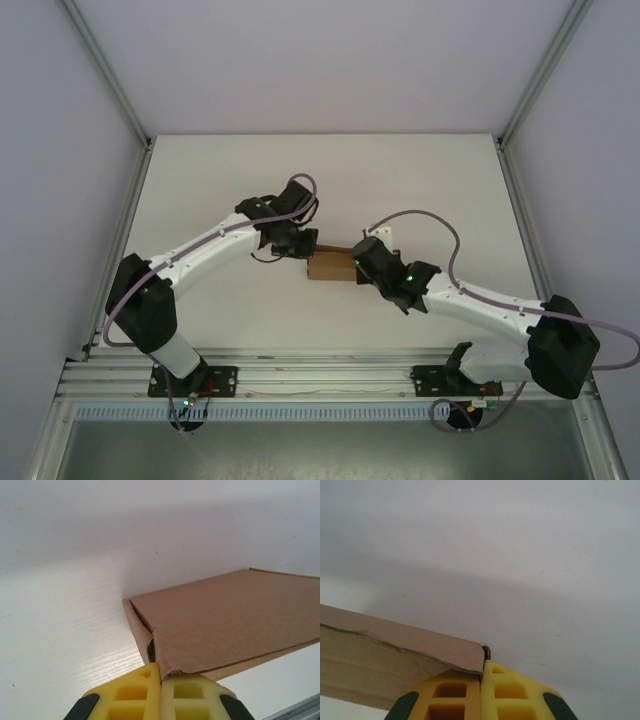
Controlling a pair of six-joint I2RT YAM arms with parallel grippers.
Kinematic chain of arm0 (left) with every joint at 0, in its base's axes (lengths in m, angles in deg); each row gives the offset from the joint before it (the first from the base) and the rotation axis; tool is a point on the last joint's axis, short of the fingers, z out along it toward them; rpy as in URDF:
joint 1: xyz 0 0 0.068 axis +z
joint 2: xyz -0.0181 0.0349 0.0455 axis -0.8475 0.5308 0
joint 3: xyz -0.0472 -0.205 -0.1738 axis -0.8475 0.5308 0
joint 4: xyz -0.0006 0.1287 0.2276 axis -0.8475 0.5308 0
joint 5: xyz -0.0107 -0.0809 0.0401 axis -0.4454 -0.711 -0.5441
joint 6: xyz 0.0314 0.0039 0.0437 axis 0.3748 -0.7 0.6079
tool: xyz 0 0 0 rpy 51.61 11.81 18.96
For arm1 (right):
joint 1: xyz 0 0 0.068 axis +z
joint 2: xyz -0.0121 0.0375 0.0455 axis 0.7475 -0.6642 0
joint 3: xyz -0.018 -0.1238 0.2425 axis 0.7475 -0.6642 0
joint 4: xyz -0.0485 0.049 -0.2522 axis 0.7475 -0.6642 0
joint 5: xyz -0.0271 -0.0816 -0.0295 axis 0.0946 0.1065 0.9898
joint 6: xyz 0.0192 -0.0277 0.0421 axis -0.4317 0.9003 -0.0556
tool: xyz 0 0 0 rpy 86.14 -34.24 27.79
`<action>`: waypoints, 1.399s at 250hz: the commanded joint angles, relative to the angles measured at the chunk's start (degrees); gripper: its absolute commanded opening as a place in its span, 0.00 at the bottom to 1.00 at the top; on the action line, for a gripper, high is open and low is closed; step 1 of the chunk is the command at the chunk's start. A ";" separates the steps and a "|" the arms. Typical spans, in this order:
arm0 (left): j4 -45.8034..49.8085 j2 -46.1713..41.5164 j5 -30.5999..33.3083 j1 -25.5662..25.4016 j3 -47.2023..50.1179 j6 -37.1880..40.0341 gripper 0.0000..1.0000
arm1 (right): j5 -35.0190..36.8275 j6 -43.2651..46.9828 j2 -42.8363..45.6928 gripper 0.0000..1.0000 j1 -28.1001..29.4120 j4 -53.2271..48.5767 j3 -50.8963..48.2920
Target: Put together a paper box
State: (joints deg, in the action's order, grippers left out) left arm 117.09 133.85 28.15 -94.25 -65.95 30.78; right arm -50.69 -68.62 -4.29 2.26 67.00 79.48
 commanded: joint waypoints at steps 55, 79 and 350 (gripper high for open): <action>-1.69 0.45 1.41 0.02 3.21 -4.88 0.00 | 1.25 -2.60 1.09 0.00 1.27 -1.01 -1.17; -6.73 -0.82 2.43 -0.48 7.91 -5.29 0.00 | 1.47 -2.65 1.52 0.00 1.27 1.83 -3.32; -23.63 -6.04 13.76 -6.53 24.81 -1.58 0.00 | 2.87 -5.09 17.99 0.78 -1.97 4.19 -5.62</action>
State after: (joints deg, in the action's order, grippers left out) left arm 84.63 124.80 42.60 -100.22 -42.39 27.41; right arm -50.06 -69.49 14.68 2.50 79.49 69.58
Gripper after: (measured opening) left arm 0.061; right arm 0.782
